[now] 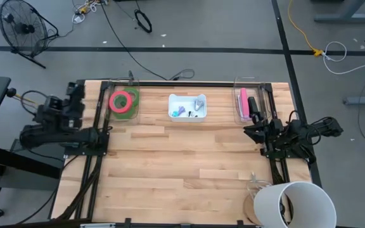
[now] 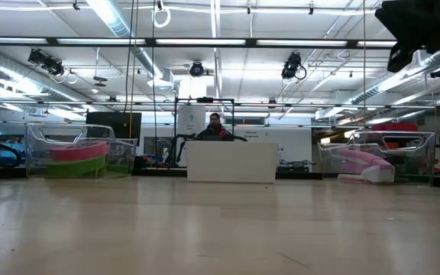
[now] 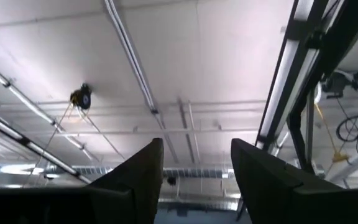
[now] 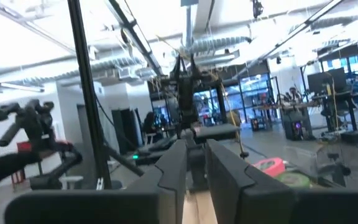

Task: Pick and place Stapler, Stapler remover, tape
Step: Return to Home Position

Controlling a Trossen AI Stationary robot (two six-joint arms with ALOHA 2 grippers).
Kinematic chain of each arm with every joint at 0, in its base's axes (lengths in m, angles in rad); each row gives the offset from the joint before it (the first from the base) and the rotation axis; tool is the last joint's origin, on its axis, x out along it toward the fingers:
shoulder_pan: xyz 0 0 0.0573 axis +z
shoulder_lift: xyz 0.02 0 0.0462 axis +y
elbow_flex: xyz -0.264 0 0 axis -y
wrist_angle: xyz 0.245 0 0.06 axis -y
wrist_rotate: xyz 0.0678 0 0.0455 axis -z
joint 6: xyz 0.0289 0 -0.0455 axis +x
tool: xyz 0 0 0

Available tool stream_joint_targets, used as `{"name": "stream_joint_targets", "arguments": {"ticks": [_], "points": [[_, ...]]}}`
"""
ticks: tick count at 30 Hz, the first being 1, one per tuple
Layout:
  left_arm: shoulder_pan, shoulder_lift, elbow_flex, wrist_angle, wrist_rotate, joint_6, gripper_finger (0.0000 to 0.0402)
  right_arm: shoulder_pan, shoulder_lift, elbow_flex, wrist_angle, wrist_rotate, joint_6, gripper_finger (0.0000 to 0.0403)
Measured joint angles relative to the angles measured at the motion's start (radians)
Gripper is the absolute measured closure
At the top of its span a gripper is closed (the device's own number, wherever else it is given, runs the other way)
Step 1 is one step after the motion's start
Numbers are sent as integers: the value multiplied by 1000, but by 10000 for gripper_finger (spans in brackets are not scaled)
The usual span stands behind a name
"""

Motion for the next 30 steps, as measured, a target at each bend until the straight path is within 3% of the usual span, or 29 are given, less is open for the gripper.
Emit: {"name": "stream_joint_targets", "arguments": {"ticks": [8, 12, 20, 25, 30], "points": [[19, -169, 0, 7, 0, 0, 209, 0, 0, 0, 12, 0, -1, 339], [24, -163, -1, 113, -3, 0, 209, 0, 0, 0, 12, 0, -2, 339], [26, -167, -2, 109, -3, 0, 209, 0, 0, 0, 6, 5, -10, 339], [33, -167, -75, 125, 0, 0, 209, 0, 0, 0, -111, 90, -136, 339], [-2, -167, -208, 123, 0, -1, 209, 0, 0, 0, -161, 103, -164, 339]]}}
